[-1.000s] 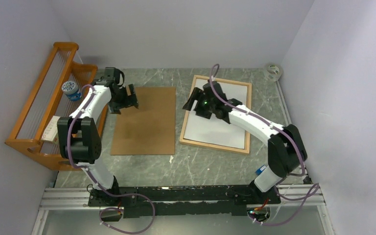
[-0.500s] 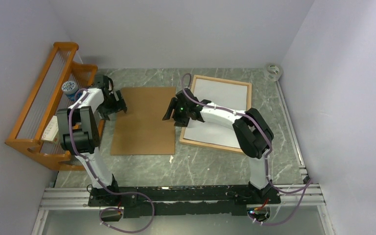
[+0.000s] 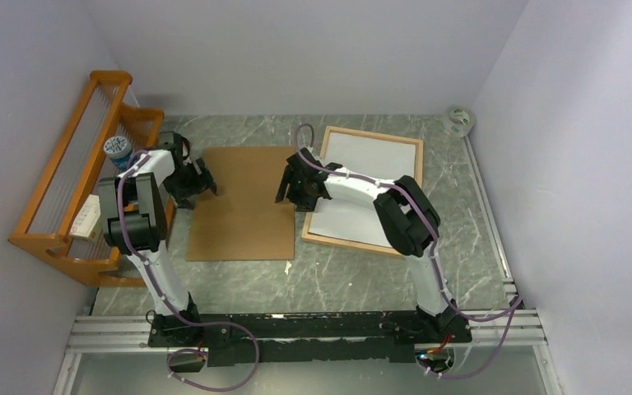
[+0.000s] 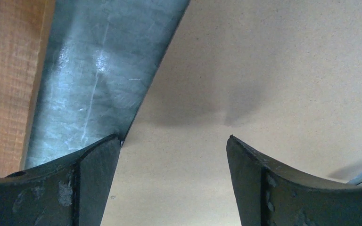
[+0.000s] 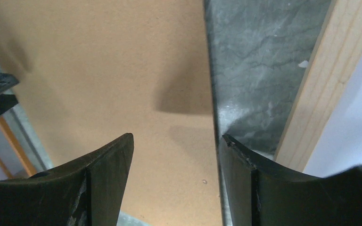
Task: Put the photo into the frame
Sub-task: Turn over the photo frame item at the center of the board.
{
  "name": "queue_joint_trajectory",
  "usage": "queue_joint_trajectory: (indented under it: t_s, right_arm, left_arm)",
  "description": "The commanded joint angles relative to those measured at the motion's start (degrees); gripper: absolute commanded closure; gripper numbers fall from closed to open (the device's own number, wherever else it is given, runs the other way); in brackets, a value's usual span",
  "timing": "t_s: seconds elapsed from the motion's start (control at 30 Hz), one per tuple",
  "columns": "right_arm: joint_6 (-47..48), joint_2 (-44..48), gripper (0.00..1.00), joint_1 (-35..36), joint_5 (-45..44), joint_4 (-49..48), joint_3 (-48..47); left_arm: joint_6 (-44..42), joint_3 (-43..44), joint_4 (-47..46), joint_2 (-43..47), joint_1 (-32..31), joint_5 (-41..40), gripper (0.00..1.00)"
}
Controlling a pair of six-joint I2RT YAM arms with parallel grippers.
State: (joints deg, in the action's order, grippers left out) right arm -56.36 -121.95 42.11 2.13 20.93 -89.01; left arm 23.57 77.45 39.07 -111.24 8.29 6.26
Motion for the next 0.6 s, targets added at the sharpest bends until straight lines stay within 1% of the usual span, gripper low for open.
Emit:
queue_joint_trajectory:
  t_s: [0.0, 0.2, 0.33, 0.47, 0.57]
  right_arm:
    - [0.4, -1.5, 0.29, 0.4, -1.9, 2.6, -3.3]
    - [-0.6, -3.2, 0.29, 0.5, -1.6, 3.9, -4.9]
    - [-0.9, -4.5, 0.29, 0.5, 2.7, 2.3, -5.7]
    - [-2.9, -3.1, 0.29, 0.2, 8.4, -3.3, -4.2]
    - [-4.9, -0.7, 0.30, -0.6, 12.6, -9.4, -1.9]
  left_arm:
    - [1.7, -1.0, 1.3, -0.7, 0.9, 2.5, 0.12]
    - [2.2, -1.7, 1.3, -2.2, 2.0, 6.5, 0.12]
    - [2.0, -1.4, 2.4, -3.5, 2.3, 6.6, 0.12]
    - [1.9, -2.1, 2.8, -4.1, 2.3, 8.0, 0.13]
    - [2.0, -2.0, 3.8, -5.0, 2.3, 10.2, 0.14]
